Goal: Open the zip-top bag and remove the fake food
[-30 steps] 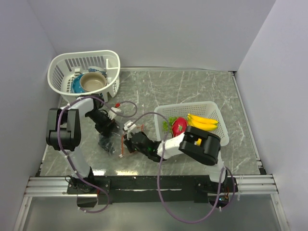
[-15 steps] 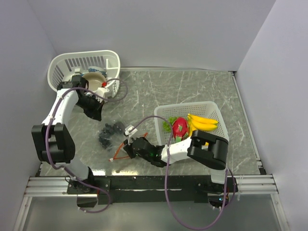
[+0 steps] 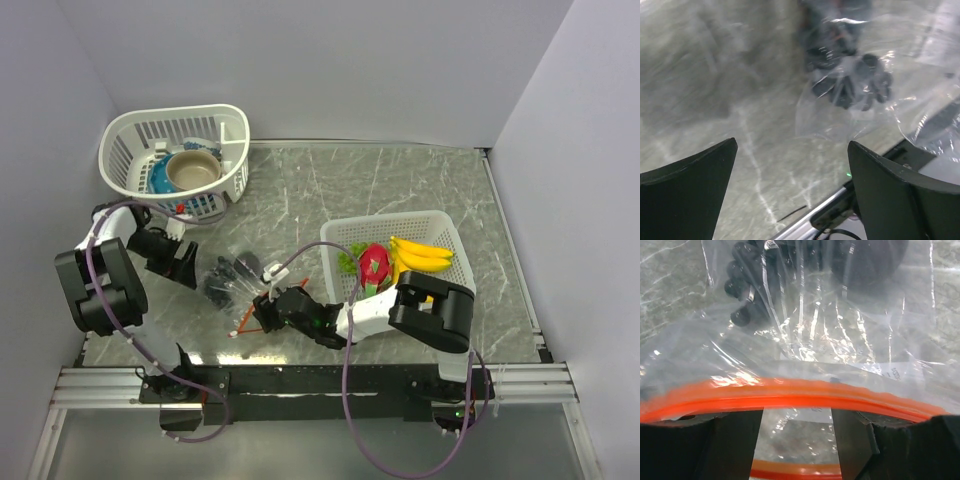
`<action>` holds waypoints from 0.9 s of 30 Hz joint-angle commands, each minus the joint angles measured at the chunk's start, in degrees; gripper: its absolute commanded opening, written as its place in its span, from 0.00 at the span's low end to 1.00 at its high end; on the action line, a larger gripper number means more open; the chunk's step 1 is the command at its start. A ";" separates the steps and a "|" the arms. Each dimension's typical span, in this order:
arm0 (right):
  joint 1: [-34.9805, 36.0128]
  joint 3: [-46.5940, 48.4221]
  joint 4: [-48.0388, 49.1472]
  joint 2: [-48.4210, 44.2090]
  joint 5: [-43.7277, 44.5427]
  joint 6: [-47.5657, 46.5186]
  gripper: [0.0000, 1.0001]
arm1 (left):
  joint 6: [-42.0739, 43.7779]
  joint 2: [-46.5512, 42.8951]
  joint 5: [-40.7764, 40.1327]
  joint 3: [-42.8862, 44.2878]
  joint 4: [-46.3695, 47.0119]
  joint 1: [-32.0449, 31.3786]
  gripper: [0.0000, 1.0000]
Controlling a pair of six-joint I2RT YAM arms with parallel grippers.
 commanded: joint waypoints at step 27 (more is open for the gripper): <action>0.32 -1.34 2.38 -0.45 0.18 0.60 0.60 | 9.43 5.91 13.12 0.60 -0.84 -2.28 0.01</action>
